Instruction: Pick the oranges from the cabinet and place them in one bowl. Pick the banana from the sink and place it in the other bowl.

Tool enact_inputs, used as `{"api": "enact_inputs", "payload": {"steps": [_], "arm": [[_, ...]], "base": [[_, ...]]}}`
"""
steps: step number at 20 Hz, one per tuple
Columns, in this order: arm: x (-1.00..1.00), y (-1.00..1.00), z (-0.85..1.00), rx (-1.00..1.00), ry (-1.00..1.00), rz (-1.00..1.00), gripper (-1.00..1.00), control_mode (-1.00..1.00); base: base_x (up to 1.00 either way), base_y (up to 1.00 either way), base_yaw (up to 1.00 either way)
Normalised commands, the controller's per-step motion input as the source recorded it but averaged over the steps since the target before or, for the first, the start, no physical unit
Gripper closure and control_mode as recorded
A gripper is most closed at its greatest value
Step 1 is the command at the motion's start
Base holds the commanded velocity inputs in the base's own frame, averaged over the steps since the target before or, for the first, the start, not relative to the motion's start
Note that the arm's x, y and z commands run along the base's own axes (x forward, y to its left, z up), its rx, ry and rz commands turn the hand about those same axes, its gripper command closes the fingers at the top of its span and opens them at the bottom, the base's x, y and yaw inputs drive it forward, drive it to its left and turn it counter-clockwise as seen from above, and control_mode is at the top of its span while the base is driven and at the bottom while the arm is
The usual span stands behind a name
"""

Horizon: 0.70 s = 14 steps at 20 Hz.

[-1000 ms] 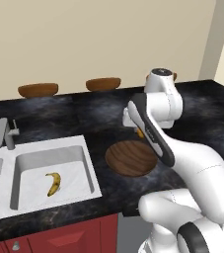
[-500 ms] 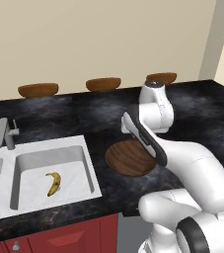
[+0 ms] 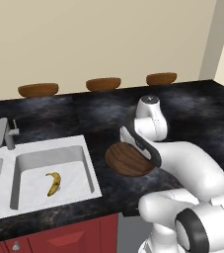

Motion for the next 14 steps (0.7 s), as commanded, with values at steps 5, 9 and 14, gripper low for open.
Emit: {"api": "enact_inputs", "payload": {"steps": [5,9,14], "arm": [[0.45,0.0,-0.47,0.0,-0.04,0.03,1.0,-1.0],[0.33,0.05,-0.45,0.0,-0.01,0.02,1.0,-1.0],[0.16,0.1,-0.42,0.0,0.04,0.01,1.0,-1.0]], "base": [[0.0,0.0,0.0],[0.0,0.0,0.0],[0.0,0.0,0.0]]}}
